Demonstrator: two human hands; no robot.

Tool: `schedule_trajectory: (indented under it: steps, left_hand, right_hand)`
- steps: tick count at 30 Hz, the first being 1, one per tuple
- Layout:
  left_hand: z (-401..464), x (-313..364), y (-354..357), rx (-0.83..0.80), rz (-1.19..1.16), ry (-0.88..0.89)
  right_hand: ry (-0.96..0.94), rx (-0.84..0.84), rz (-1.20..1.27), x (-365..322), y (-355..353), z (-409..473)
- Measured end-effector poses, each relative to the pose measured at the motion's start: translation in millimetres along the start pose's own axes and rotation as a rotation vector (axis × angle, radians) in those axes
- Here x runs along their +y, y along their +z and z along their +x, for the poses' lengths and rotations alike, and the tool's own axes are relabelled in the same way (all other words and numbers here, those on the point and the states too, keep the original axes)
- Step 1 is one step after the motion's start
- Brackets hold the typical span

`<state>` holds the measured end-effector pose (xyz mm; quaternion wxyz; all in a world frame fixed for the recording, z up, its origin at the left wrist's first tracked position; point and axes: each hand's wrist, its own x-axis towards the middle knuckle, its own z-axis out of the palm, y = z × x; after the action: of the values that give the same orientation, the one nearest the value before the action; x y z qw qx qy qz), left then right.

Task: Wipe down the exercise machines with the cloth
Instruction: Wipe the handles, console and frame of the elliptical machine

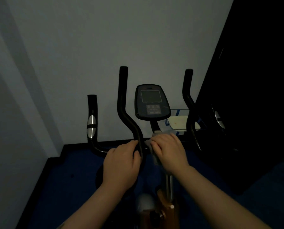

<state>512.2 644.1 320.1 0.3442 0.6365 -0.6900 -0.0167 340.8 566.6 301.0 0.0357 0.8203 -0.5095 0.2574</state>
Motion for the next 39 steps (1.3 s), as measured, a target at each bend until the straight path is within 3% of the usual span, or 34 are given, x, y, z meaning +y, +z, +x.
schedule_trajectory:
  steps: [5, 8, 10, 12, 15, 21, 27, 30, 35, 39]
  left_hand:
    - [-2, -1, -12, -0.01, -0.153, -0.028]
    - [-5, -13, -30, -0.043, -0.177, -0.123]
    - [-14, -27, -37, 0.022, -0.073, -0.12]
    - [-22, -40, -40, 0.069, -0.06, -0.208]
    - [-28, -43, -36, 0.105, -0.156, -0.324]
    - [-30, -45, -32, 0.077, -0.374, -0.431]
    - [-29, -51, -32, -0.033, -0.349, -0.36]
    - [-30, -55, -31, -0.067, -0.373, -0.32]
    - [-30, -62, -30, -0.121, -0.39, -0.23]
    - [-28, -63, -29, -0.159, -0.429, -0.228]
  right_hand:
    - [0.135, -0.026, -0.073, -27, 6, 9]
    - [0.282, -0.094, 0.123, -17, -12, 15]
    - [0.392, -0.037, 0.293, -29, -30, 18]
    - [0.402, 0.05, 0.396, -56, -42, 18]
    - [0.37, -0.01, 0.481, -100, -43, 10]
    - [0.309, -0.189, 0.365, -140, -23, -28]
    - [0.388, -0.294, 0.164, -148, -17, -3]
    - [0.363, -0.244, 0.047, -160, -10, -2]
    - [0.476, -0.157, 0.135, -157, -15, -39]
    - [0.542, -0.199, 0.093, -153, -9, -10]
